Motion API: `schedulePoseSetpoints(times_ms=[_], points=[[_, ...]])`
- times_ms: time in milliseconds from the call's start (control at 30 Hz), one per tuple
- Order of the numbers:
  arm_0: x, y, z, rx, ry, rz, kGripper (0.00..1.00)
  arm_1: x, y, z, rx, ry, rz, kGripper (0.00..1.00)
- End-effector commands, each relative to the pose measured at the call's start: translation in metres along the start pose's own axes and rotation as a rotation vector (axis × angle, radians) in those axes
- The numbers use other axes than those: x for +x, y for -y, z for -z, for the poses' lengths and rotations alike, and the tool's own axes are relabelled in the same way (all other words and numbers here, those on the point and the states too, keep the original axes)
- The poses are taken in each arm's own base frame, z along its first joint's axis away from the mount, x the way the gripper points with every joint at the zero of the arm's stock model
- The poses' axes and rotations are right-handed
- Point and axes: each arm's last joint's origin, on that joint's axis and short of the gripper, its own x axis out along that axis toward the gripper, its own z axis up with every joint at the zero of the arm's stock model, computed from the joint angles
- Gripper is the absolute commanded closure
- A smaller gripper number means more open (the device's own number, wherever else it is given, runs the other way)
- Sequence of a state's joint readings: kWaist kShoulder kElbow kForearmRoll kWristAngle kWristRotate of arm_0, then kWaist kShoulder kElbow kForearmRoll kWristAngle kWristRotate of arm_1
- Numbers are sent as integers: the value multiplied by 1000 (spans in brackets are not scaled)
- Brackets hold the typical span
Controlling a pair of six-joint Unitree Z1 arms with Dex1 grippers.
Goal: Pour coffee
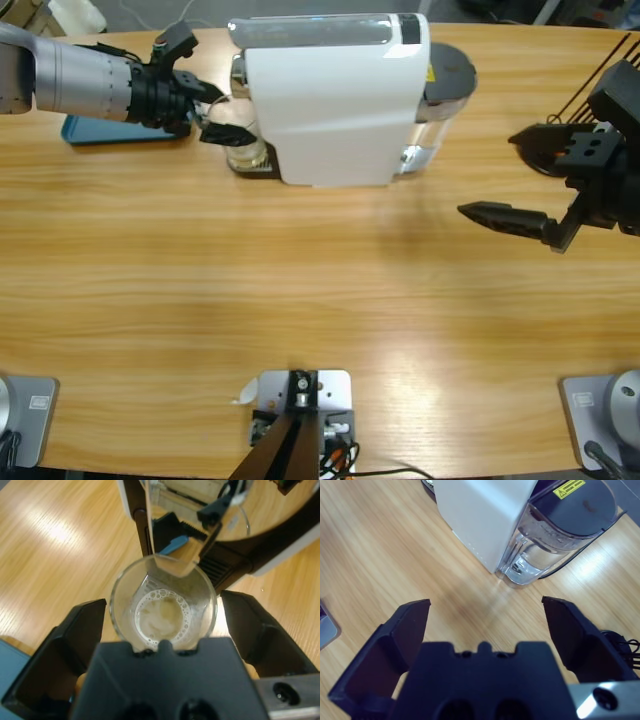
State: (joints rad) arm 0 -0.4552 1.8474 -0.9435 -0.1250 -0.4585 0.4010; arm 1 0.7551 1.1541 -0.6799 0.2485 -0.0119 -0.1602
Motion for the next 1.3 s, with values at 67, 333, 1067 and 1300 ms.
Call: schedulePoseSetpoints(times_ms=[67, 333, 1067, 1300], points=[[22, -4, 11, -13, -36, 36, 129, 12, -2, 11, -21, -71, 2, 0], [25, 0, 19, -33, -57, 53, 626, 13, -3, 11, -22, -70, 1, 0], [-52, 10, 10, -140, 28, -111, 1000, 4, -2, 10, -20, -31, 19, 0], [-128, 15, 7, -219, 85, -287, 1000, 10, -1, 6, -21, -31, 34, 0]])
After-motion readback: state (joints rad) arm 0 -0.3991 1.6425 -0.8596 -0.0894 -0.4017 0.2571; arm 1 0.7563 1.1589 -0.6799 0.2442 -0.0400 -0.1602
